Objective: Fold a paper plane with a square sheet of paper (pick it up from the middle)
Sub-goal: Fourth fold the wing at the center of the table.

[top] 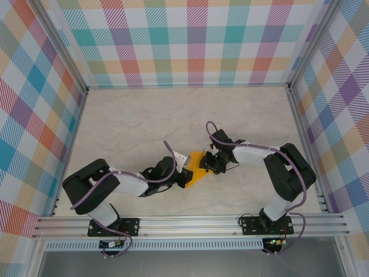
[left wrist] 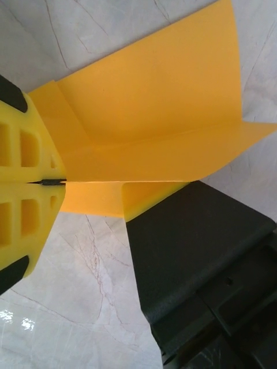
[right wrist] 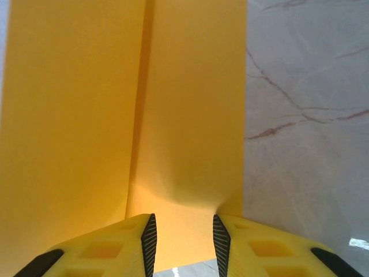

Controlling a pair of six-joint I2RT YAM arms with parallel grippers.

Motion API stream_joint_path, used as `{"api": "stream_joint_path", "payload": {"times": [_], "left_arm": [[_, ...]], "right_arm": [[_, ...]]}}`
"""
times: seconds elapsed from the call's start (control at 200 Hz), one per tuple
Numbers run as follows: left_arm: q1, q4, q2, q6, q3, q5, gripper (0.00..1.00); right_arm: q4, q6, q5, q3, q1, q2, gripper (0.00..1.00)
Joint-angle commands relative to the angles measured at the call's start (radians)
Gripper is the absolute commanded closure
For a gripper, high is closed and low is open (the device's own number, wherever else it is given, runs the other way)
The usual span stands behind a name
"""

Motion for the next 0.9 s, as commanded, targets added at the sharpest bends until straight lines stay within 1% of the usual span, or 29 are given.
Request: {"api": "stream_joint_path", "payload": {"times": [0.0,0.17,0.275,0.475,0.68,0.79,0.81,0.895], "left_arm": [[0.021,0.03,0.017,-0.035,0.032,0.05,1.0],[0.099,0.033,0.065,-0.176,0.043,0.13,1.0],[0.123,0.045,0.105,-0.235,0.063,0.187,1.0],[0.146,0.05,0.129,-0.273,0.07,0.197,1.0],[0.167,0.046,0.086,-0.281,0.048,0.176,1.0],[0.169,0.033,0.074,-0.277,0.047,0.19,1.0],[0.169,0.035,0.073,-0.277,0.043,0.196,0.99],[0.169,0.061,0.059,-0.277,0.022,0.208,0.87]], "right_arm": [[-0.055,0.002,0.005,0.009,-0.005,0.035,0.66],[-0.078,-0.004,0.015,0.012,-0.003,0.045,0.66],[-0.083,-0.004,0.015,0.012,-0.005,0.051,0.66],[-0.092,-0.007,0.022,0.01,-0.005,0.053,0.66],[-0.095,-0.012,0.033,0.012,-0.004,0.052,0.65],[-0.087,-0.028,0.029,0.018,-0.005,0.032,0.64],[-0.082,-0.031,0.026,0.019,-0.005,0.023,0.63],[-0.06,-0.045,0.013,0.021,-0.005,-0.011,0.61]]}}
